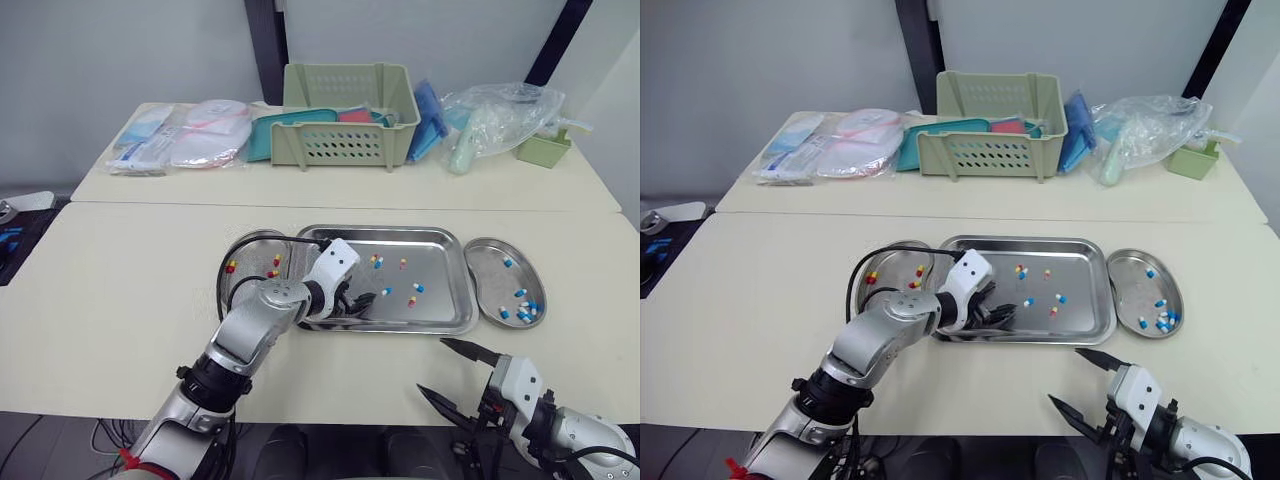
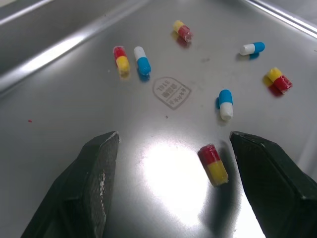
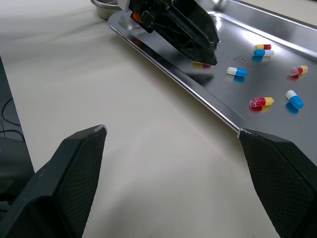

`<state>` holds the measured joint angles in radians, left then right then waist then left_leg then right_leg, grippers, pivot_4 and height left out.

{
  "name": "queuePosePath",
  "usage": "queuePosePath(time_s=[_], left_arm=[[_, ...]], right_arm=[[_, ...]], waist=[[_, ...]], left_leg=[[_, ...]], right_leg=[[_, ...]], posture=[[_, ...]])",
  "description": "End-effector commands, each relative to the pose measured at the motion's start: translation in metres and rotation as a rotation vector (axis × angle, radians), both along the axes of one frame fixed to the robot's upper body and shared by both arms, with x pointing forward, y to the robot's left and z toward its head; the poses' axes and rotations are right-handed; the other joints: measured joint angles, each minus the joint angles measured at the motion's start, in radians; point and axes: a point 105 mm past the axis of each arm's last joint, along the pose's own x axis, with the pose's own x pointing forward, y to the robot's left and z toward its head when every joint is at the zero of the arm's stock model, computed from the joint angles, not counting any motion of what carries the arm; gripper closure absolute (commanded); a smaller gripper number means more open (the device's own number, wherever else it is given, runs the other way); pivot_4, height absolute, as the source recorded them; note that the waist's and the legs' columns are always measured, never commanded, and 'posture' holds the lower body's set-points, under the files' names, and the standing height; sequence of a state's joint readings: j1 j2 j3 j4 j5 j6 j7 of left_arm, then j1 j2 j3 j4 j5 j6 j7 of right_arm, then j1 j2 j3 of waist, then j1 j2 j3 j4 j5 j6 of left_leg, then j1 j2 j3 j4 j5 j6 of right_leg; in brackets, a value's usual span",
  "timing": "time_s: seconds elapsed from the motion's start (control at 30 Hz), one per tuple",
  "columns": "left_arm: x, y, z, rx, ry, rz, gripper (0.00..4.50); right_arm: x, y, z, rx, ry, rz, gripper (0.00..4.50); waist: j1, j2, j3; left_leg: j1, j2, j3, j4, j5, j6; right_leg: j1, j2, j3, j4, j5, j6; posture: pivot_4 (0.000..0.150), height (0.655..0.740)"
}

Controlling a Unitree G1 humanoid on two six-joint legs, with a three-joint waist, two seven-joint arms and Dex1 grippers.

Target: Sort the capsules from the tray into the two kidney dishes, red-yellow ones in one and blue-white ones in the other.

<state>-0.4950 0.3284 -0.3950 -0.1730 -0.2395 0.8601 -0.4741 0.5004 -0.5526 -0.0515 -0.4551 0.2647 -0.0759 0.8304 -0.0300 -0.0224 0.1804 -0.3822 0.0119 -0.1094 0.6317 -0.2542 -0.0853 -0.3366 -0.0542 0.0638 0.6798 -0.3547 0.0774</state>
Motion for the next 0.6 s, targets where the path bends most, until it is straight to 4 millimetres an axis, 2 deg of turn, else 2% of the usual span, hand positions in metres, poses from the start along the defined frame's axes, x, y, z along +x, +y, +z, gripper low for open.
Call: queuePosePath(time_s=[0.03, 0.17, 0.43, 0.47, 0.53, 0.6], left_arm=[[-0.005, -0.004, -0.005, 0.033, 0.006, -0.047, 0.84], [-0.008, -0.003, -0.009, 0.047, 0.024, -0.07, 1.67], [-0.009, -0.003, -0.006, 0.045, 0.022, -0.094, 4.31], [-0.01, -0.003, -0.004, 0.041, 0.019, -0.1, 4.47], [-0.011, -0.003, 0.0, 0.029, 0.012, -0.107, 4.47], [-0.01, 0.005, 0.017, 0.006, -0.025, -0.105, 4.47]], right_arm=[[0.0, 0.006, 0.01, 0.014, -0.041, 0.015, 0.0], [0.001, 0.006, 0.012, 0.018, -0.046, 0.01, 0.0], [0.003, 0.006, 0.015, 0.018, -0.057, -0.001, 0.0], [0.004, 0.006, 0.015, 0.016, -0.059, -0.002, 0.0], [0.005, 0.006, 0.015, 0.008, -0.067, -0.002, 0.0], [0.009, 0.005, 0.017, 0.002, -0.099, -0.008, 0.0]], waist=[[0.001, 0.0, 0.0], [0.001, 0.001, 0.0], [0.001, 0.001, -0.001], [0.001, 0.001, -0.001], [0.001, 0.001, -0.001], [0.0, 0.001, -0.001]], left_leg=[[0.0, 0.0, 0.0, 0.0, 0.0, 0.0], [0.0, 0.0, 0.0, 0.0, 0.0, 0.0], [0.0, 0.0, 0.0, 0.0, 0.0, 0.0], [0.0, 0.0, 0.0, 0.0, 0.0, 0.0], [0.0, 0.0, 0.0, 0.0, 0.0, 0.0], [0.0, 0.0, 0.0, 0.0, 0.0, 0.0]], right_leg=[[0.0, 0.0, 0.0, 0.0, 0.0, 0.0], [0.0, 0.0, 0.0, 0.0, 0.0, 0.0], [0.0, 0.0, 0.0, 0.0, 0.0, 0.0], [0.0, 0.0, 0.0, 0.0, 0.0, 0.0], [0.0, 0.0, 0.0, 0.0, 0.0, 0.0], [0.0, 0.0, 0.0, 0.0, 0.0, 0.0]], posture=[[0.15, 0.74], [0.15, 0.74], [0.15, 0.74], [0.15, 0.74], [0.15, 0.74], [0.15, 0.74]])
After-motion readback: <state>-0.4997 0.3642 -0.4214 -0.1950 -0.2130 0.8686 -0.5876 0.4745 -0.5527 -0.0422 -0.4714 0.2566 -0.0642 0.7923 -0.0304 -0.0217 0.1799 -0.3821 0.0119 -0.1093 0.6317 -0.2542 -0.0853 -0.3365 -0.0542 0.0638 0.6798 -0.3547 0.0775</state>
